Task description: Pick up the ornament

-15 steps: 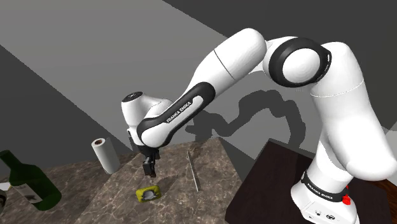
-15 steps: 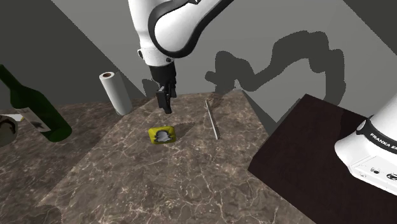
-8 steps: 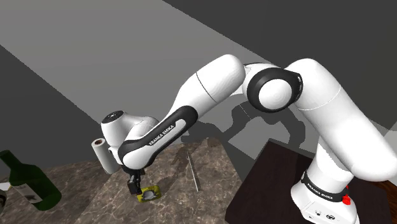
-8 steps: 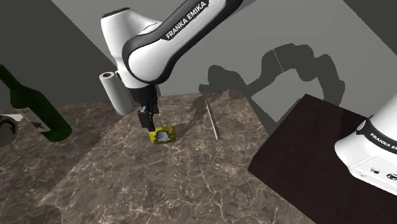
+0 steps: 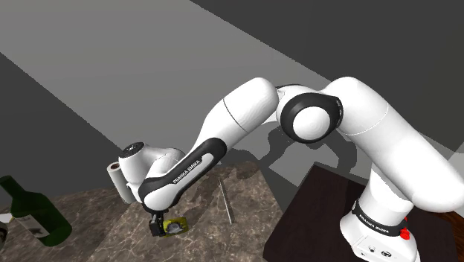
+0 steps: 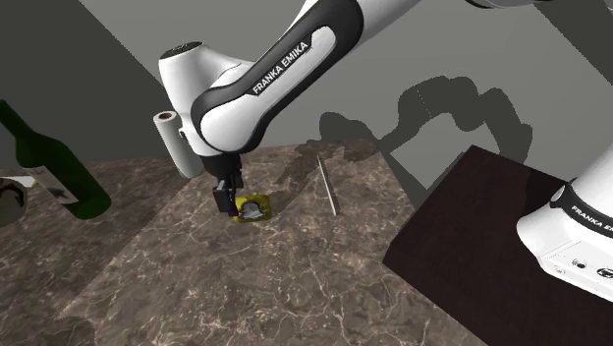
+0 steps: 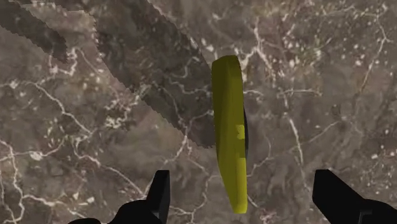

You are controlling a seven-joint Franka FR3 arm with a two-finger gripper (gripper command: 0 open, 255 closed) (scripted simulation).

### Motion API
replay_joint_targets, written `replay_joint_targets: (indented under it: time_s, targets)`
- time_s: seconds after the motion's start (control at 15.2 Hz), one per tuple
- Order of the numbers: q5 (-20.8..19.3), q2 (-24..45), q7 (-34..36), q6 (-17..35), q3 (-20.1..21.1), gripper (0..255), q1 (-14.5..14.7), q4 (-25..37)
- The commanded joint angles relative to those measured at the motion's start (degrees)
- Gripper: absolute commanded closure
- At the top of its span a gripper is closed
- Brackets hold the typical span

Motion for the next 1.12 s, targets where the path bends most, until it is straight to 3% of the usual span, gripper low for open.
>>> replay_joint_targets:
  time_s: [0.0, 0.07, 1.06]
  targets:
    - [-0.1, 0.4, 0.0, 0.4, -0.1, 0, 0.0, 0.0]
    - [-0.1, 0.4, 0.0, 0.5, -0.1, 255, 0.0, -0.1]
    - [0.4, -2.8, -0.1, -2.0, 0.4, 255, -0.4, -0.8]
